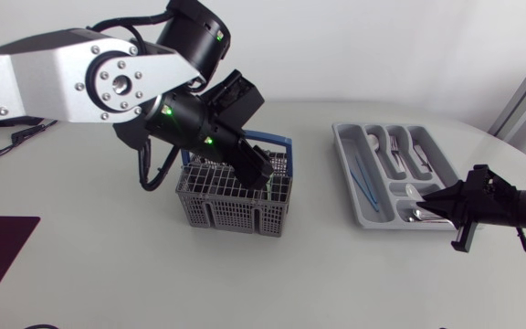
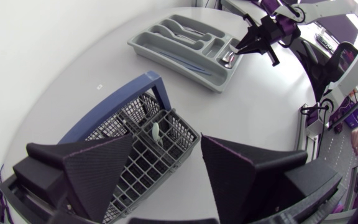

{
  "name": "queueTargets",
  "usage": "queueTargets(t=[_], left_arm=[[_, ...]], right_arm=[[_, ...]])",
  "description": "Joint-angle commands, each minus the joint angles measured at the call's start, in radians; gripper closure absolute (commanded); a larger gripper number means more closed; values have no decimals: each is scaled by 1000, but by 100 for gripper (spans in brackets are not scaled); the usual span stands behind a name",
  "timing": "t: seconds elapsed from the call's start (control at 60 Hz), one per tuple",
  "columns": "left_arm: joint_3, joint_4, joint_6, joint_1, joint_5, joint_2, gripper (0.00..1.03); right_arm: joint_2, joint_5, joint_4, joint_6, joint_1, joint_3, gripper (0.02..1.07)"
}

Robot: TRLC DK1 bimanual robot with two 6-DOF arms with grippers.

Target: Unload the cutlery basket into the drawer organizer.

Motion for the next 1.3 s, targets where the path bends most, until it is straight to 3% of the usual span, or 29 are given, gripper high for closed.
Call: queueTargets(t=[0.0, 0.333, 0.617, 0.85, 0.967, 0.983, 1.283], left_arm=[[-19, 7, 19, -9, -7, 29, 11], [-5, 10, 24, -18, -10, 64, 11], [6, 11, 24, -26, -17, 79, 11], [16, 11, 24, -40, -30, 87, 11], [21, 11, 21, -50, -39, 92, 11], [22, 11, 21, -54, -46, 92, 11], [21, 11, 10, -73, -88, 85, 11]], right_arm=[[72, 10, -35, -114, -18, 64, 101], [305, 211, -252, -412, -1, 274, 101], [330, 286, -156, -439, 34, 253, 100], [285, 285, -108, -422, 34, 219, 65], [247, 282, -108, -389, 37, 202, 9], [241, 282, -110, -384, 37, 202, 6], [29, 186, -127, -198, 31, 164, 6]])
